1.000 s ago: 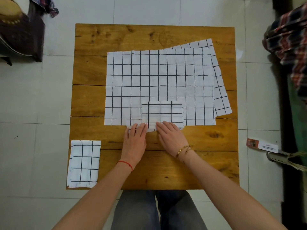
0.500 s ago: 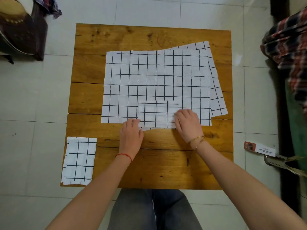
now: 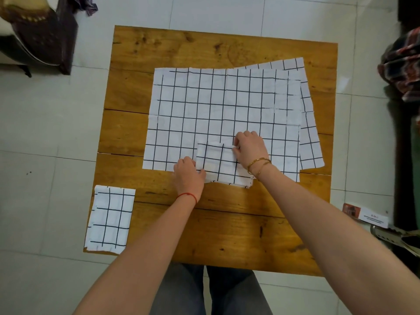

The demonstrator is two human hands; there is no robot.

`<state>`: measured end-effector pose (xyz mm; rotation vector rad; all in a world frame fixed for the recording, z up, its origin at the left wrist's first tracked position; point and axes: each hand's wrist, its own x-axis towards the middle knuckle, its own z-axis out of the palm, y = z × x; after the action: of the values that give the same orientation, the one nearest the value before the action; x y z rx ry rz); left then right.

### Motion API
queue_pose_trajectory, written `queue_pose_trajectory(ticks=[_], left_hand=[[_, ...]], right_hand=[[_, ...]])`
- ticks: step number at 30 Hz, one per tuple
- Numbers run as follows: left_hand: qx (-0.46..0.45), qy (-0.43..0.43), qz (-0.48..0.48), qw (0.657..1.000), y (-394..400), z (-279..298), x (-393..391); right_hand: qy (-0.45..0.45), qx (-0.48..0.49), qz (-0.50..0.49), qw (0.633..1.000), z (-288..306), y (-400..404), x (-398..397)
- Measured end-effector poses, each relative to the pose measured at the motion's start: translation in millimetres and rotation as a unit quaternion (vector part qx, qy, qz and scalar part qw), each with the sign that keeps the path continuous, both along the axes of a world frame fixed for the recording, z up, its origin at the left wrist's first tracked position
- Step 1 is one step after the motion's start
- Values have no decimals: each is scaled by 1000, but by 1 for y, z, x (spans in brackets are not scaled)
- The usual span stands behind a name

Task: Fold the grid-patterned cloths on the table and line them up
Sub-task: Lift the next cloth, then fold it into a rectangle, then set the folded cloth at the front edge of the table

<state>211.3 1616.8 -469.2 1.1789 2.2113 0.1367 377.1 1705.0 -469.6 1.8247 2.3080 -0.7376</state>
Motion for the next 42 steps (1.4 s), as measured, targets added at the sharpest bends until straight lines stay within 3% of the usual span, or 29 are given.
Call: queue_pose_trajectory(ticks=[3,6,8,11,13,15,17,22,26,31,42], left_hand=[[11,-23,10,1000,0,2,1],[34,-124,112,985,2,11,-2],[38,-244,224,943,4,17,-8],[21,-415,351,839,3,22,-19],[-3,-454,348,821,-3,23,-26],[-12,-451,312,836,-12,23,-34],[-9,-428,299,853,-23,20,-45],[-7,-308,228,924,-65,19,-84],[33,-228,175,957,-108,27,-114],[33,-192,138,971,-155,32,-146],[22,-202,96,974,-203,30,-182]], right_hand=[[49,-34,-14,998,-1,1,3],[159,-88,-112,977,6,-1,6],[213,-116,-188,952,13,-5,6],[298,-187,-312,883,20,-15,0],[344,-218,-383,829,22,-27,-11],[353,-222,-424,804,22,-42,-24],[344,-221,-434,803,21,-60,-38],[306,-207,-392,842,13,-116,-71],[277,-200,-325,882,15,-160,-101],[230,-193,-272,914,19,-211,-133],[143,-209,-257,933,9,-269,-166]])
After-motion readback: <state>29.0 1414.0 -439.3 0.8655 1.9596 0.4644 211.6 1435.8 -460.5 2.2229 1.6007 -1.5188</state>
